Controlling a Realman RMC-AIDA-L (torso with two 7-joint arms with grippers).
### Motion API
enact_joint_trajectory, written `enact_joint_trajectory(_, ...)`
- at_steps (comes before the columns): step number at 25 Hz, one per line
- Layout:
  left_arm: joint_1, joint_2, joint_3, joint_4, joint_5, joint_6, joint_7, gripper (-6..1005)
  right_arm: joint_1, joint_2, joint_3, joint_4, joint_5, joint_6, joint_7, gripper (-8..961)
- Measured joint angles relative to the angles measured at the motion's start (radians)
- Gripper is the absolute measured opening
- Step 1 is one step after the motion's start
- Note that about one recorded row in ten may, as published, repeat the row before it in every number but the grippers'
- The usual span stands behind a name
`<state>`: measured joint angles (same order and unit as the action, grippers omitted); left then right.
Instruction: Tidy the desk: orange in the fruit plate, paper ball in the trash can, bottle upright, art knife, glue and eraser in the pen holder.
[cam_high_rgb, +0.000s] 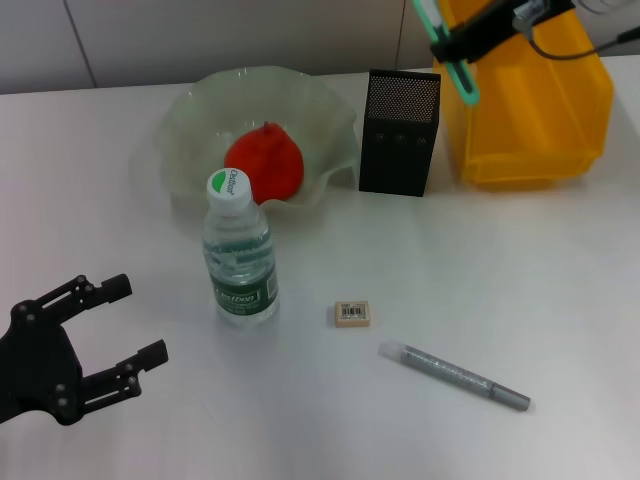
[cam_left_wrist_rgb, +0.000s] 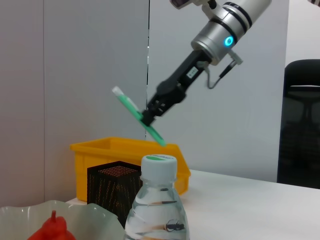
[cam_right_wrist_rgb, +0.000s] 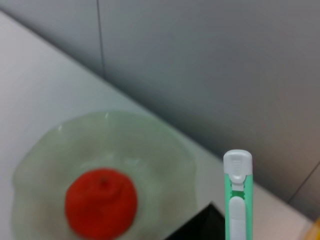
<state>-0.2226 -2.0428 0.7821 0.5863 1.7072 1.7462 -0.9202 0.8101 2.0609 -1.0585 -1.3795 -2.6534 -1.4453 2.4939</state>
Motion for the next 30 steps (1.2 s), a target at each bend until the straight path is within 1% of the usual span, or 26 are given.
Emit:
enact_joint_trajectory(1, -0.001, -0.002, 0.000, 0.000, 0.000, -0.002, 0.000, 807, -0.007, 0.008, -0.003, 0.002, 0.000, 0.033, -0.013, 208)
enact_joint_trajectory(3, -0.003, -0.005, -0.004, -0.001, 0.000, -0.004, -0.005, 807, -0.015, 0.015, -0.012, 0.015, 0.004, 0.095, -0.028, 211)
enact_joint_trajectory(5, -0.004, -0.005, -0.008, -0.002, 0.000, -0.004, -0.011, 806, -0.018, 0.016, -0.026, 0.048, 0.020, 0.149, -0.035, 215)
enact_joint_trajectory(13, -0.006, -0.005, -0.013, -0.001, 0.000, -0.004, -0.025, 807, -0.020, 0.017, -0.049, 0.175, 0.088, 0.281, -0.107, 228)
enact_joint_trajectory(22, -0.014, -0.005, -0.012, 0.000, 0.000, -0.005, -0.032, 806, -0.021, 0.018, -0.074, 0.248, 0.127, 0.369, -0.137, 242)
enact_joint_trajectory(28, -0.023, -0.005, -0.012, 0.001, 0.000, -0.005, -0.038, 806, -0.022, 0.018, -0.083, 0.263, 0.131, 0.385, -0.148, 252)
enact_joint_trajectory(30, -0.025, -0.005, -0.012, 0.000, 0.000, -0.005, -0.038, 807, -0.022, 0.018, -0.083, 0.266, 0.132, 0.387, -0.148, 322)
